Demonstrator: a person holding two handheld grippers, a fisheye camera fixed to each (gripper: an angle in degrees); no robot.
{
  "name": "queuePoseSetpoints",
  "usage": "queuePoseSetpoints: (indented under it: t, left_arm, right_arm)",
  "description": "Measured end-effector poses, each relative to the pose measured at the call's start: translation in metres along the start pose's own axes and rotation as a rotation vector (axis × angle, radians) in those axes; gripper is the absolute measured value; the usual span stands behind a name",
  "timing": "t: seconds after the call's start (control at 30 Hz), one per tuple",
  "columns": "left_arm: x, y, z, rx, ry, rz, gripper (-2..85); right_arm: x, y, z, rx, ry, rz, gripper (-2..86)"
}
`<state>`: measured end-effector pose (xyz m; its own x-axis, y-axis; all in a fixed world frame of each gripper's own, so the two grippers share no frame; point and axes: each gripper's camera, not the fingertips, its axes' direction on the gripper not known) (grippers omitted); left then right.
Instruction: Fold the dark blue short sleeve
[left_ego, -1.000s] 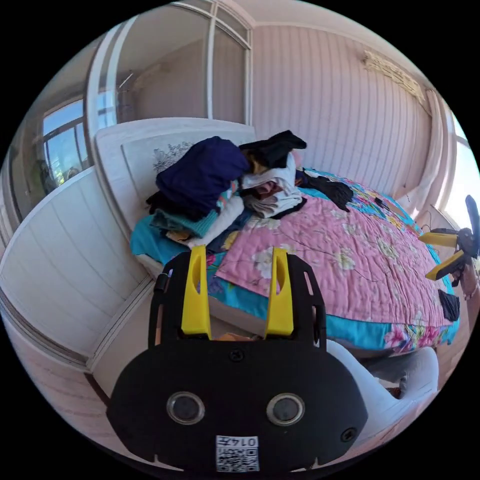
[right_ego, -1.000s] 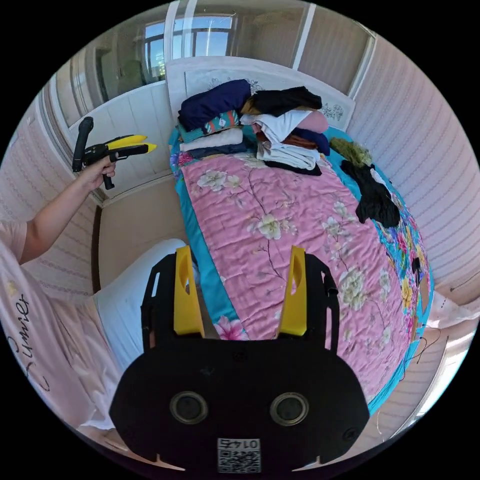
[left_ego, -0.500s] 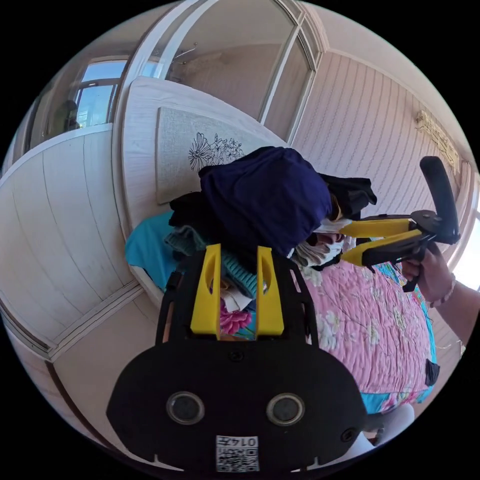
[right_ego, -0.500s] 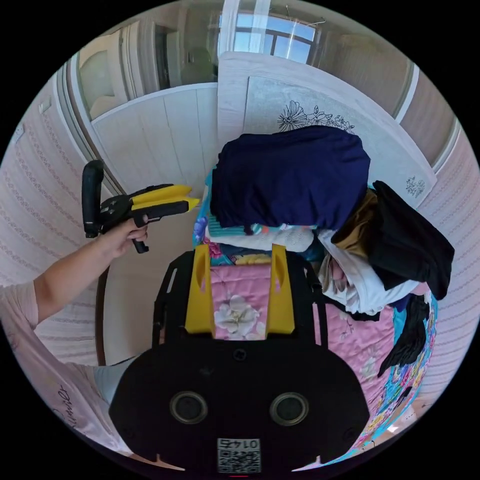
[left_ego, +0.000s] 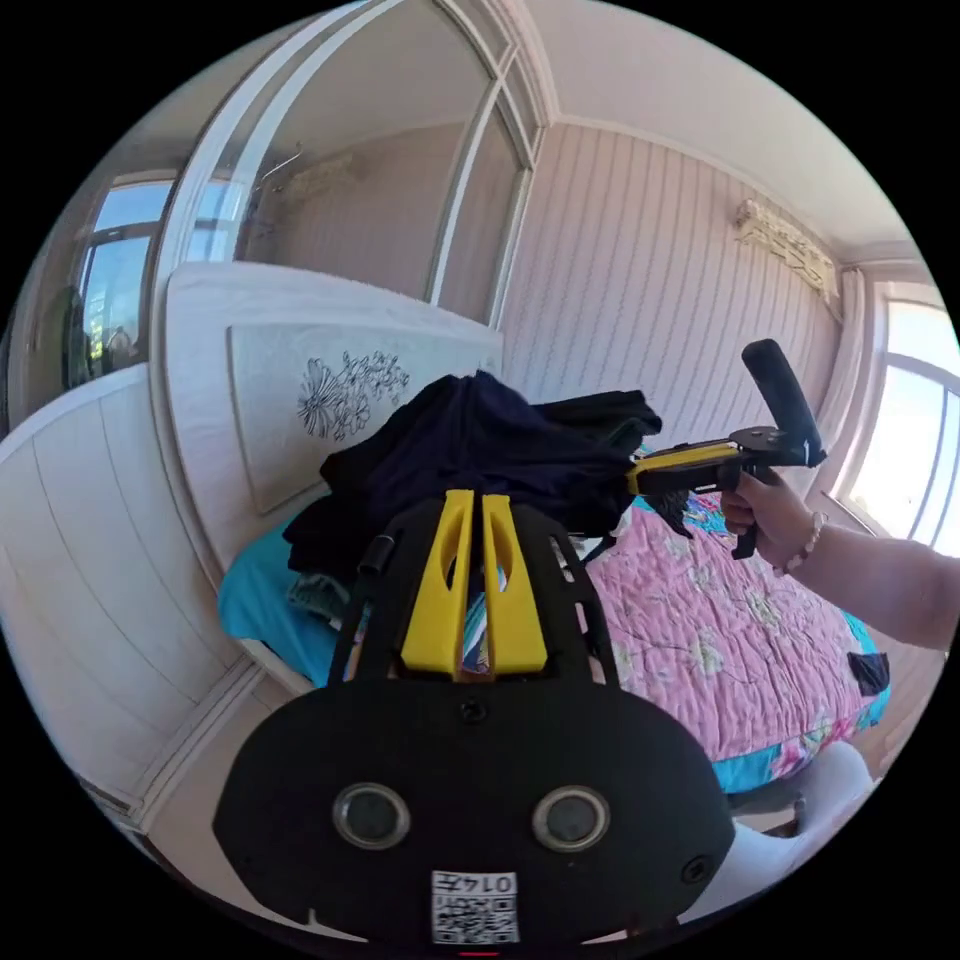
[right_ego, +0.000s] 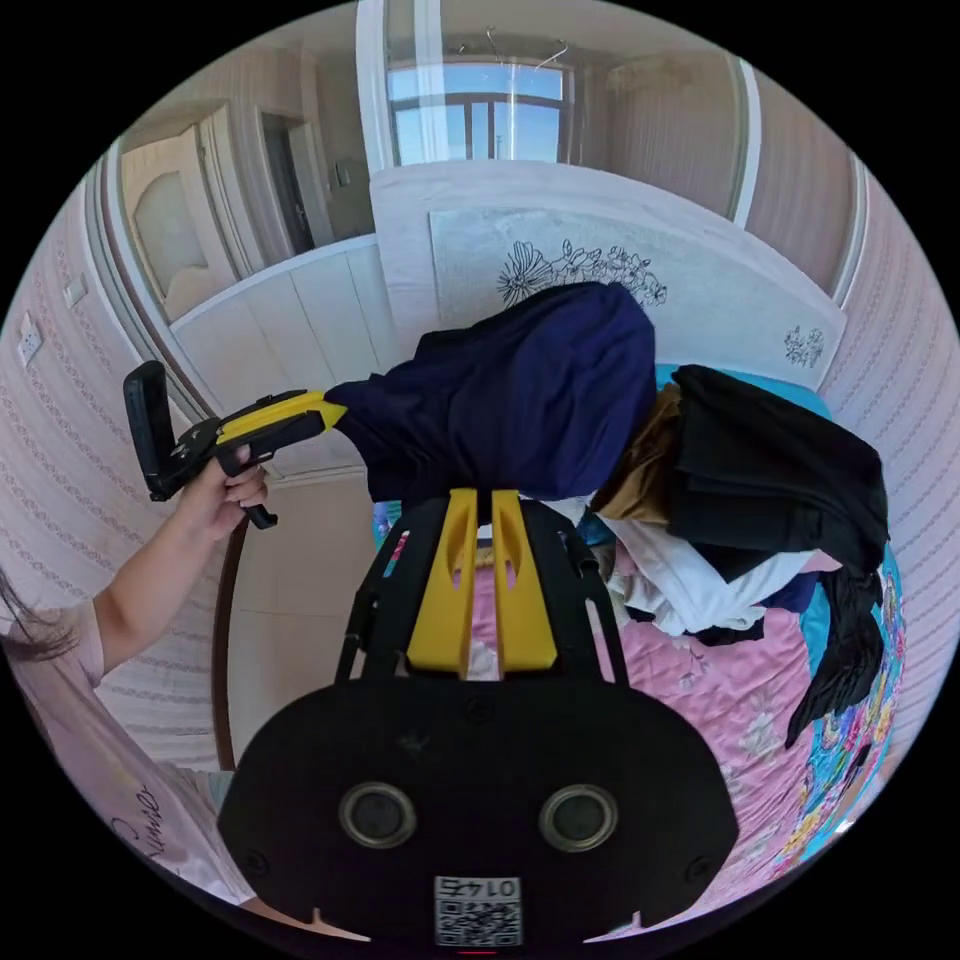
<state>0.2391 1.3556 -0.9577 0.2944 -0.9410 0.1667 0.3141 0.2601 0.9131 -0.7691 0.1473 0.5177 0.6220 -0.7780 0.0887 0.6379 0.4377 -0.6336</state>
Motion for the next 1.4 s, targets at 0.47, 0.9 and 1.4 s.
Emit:
queuePoseSetpoints:
  t: [0.47, 0.9, 1.4]
  left_arm:
    - [0.229, -0.012, -0.016, -0.003, 0.36, 0.152, -1.0]
    - [0.416, 0.167, 0.106, -0.579, 0.678, 0.12, -1.0]
    - [0.489, 0.252, 0.161, -0.792, 0.604, 0.109, -0.9]
  right_arm:
    - [0.06, 0.363, -0.263, 0.221, -0.017, 0.375, 0.5]
    - [0.055, 0.808, -0.372, 0.207, 0.308, 1.231, 2.5]
    - [0.174, 0.725, -0.197, -0.108, -0.047, 0.783, 10.4]
